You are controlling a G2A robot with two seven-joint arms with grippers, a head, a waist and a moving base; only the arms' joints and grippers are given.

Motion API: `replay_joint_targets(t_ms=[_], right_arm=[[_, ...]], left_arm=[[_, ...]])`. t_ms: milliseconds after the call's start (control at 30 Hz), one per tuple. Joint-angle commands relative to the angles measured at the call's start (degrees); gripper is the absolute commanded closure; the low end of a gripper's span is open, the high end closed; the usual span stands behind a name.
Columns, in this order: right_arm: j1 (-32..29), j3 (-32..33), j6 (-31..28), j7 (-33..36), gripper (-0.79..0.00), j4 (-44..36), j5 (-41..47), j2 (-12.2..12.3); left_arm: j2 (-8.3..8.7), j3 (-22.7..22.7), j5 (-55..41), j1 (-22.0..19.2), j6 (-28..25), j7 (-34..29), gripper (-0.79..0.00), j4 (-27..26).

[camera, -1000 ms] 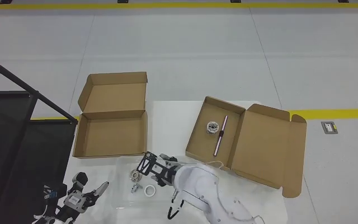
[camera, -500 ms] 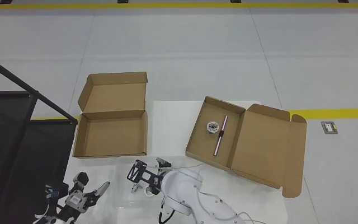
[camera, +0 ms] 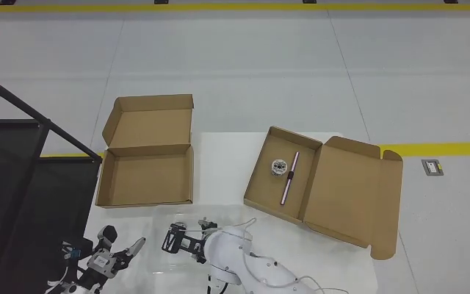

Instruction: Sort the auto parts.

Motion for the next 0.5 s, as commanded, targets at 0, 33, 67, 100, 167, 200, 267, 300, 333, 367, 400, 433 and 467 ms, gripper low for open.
replay_joint_targets(t_ms=[0, 33, 67, 100, 167, 200, 267, 300, 333, 367, 400, 433, 467], right_arm=[[1.0, -0.3, 0.7, 0.1, -0.351, 2.3, 0.9, -0.6], [1.5, -0.6, 0.5, 0.0, -0.339, 3.3, 1.6, -1.0], [2.1, -0.9, -0.1, -0.1, -0.329, 4.5, 2.2, -1.3], [2.7, -1.1, -0.1, -0.1, -0.323, 5.7, 2.7, -1.7], [3.7, -1.6, -0.5, -0.3, -0.326, 7.9, 3.6, -2.3], [4.3, -1.7, -0.6, -0.5, -0.329, 9.2, 4.2, -2.7], [5.4, -2.0, -0.6, -0.8, -0.329, 11.7, 5.3, -3.4], [5.9, -2.1, -0.6, -1.1, -0.332, 13.1, 5.8, -3.7], [6.5, -2.2, -0.3, -1.3, -0.339, 14.4, 6.2, -4.1], [7.0, -2.6, -0.6, -1.8, -0.354, 15.4, 6.6, -4.5], [7.5, -2.8, -0.6, -2.1, -0.357, 16.7, 6.9, -4.8], [7.9, -3.0, -0.7, -2.4, -0.351, 17.7, 7.2, -5.2], [8.3, -3.3, -1.4, -2.9, -0.342, 18.7, 7.8, -5.5]], left_arm=[[0.01, 0.0, 0.0, 0.0, 0.0, 0.0, -0.785, 0.0], [0.01, 0.0, 0.1, 0.0, -0.1, 0.0, -0.785, 0.0], [0.01, 0.0, 0.1, 0.0, -0.1, 0.0, -0.785, 0.0], [0.0, 0.0, 0.1, 0.0, 0.0, 0.1, -0.785, 0.0], [0.0, -0.1, 0.0, 0.0, 0.0, 0.2, -0.785, 0.0], [-0.01, -0.1, -0.1, 0.0, 0.1, 0.2, -0.785, 0.0], [-0.01, -0.1, -0.1, 0.1, 0.0, 0.3, -0.785, 0.0], [-0.01, -0.2, -0.1, 0.1, 0.0, 0.3, -0.785, 0.0], [-0.01, -0.2, -0.2, 0.1, 0.0, 0.4, -0.785, -0.1], [-0.01, -0.3, -0.2, 0.2, -0.1, 0.4, -0.785, -0.1], [0.0, -0.3, -0.2, 0.2, -0.1, 0.5, -0.785, -0.1], [-0.01, -0.4, -0.2, 0.2, -0.1, 0.5, -0.785, -0.1], [-0.01, -0.4, -0.3, 0.3, 0.0, 0.5, -0.785, -0.1]])
